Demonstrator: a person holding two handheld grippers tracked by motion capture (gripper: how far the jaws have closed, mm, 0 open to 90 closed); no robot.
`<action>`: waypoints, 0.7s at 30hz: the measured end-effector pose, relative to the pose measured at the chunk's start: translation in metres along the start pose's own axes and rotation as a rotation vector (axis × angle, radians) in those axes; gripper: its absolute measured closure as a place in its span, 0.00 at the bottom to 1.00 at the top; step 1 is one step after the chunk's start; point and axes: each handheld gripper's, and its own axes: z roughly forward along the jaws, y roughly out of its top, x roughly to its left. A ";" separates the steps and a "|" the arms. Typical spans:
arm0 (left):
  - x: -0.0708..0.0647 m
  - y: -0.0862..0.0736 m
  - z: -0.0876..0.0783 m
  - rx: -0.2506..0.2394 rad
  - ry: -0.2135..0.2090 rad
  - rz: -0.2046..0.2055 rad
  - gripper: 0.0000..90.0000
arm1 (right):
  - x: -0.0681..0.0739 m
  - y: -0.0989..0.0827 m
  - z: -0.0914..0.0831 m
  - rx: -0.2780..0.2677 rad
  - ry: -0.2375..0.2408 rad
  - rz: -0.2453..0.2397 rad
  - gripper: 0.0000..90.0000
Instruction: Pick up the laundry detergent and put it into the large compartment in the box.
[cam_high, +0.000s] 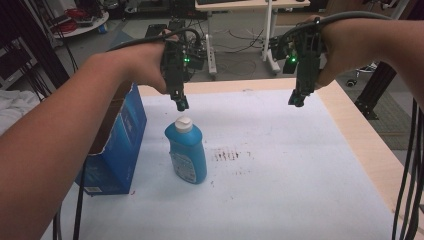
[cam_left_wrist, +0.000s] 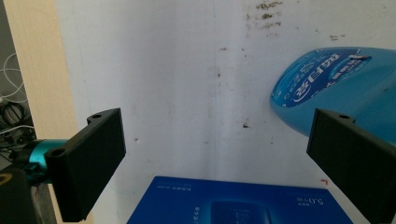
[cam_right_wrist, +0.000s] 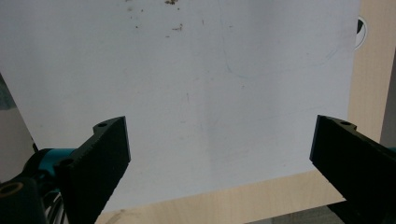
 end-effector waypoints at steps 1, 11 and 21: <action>0.000 0.000 0.000 -0.002 0.003 0.004 0.05 | 0.000 -0.001 0.001 0.000 0.002 0.000 0.05; -0.003 -0.008 -0.016 -0.018 0.017 0.007 0.05 | -0.004 -0.002 0.001 -0.013 0.001 0.001 0.05; -0.015 -0.021 -0.044 -0.080 0.020 0.086 0.05 | -0.003 0.001 0.001 -0.016 0.002 -0.001 0.05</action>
